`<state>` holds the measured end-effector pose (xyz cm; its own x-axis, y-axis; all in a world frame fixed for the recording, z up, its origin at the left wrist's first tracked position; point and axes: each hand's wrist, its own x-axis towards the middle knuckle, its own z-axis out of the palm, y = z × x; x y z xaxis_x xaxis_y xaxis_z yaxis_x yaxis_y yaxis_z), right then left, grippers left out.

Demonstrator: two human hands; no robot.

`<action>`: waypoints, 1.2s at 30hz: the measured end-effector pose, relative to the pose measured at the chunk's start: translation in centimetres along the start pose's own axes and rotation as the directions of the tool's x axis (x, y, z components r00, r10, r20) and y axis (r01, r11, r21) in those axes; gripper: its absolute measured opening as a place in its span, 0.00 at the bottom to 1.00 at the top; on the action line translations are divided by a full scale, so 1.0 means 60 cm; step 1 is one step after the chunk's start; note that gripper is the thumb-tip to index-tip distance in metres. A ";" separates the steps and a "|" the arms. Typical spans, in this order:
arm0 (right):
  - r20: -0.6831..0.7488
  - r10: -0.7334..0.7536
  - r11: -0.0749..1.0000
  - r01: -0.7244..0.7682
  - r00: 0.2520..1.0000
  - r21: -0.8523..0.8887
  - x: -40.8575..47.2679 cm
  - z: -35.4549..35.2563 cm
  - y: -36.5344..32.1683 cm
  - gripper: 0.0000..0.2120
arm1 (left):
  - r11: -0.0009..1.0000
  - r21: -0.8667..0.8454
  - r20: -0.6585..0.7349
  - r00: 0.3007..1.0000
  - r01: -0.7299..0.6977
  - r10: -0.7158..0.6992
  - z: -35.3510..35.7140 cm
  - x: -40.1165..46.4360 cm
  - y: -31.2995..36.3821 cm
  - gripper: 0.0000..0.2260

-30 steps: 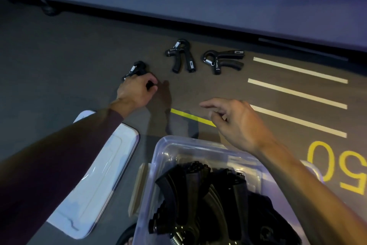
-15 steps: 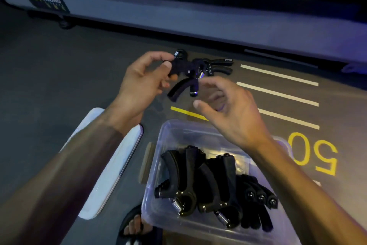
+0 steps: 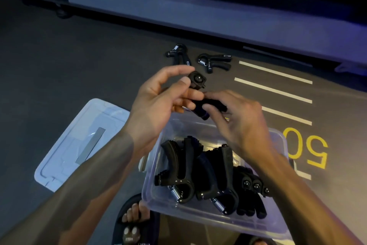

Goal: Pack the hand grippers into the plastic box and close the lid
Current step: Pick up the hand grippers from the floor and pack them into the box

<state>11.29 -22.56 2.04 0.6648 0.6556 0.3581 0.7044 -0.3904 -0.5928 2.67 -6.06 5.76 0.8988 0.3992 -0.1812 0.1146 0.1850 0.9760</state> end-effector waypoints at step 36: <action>0.410 0.112 0.993 -0.087 0.905 -0.081 -0.010 0.058 0.052 0.06 | -0.090 0.978 0.189 0.982 -0.190 -0.023 -0.055 0.033 -0.095 0.16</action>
<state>12.24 -21.90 -2.56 0.5786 0.8147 -0.0384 0.6620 -0.4966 -0.5613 2.41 -3.38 -0.58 0.9597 0.2183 -0.1771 0.2327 -0.9704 0.0646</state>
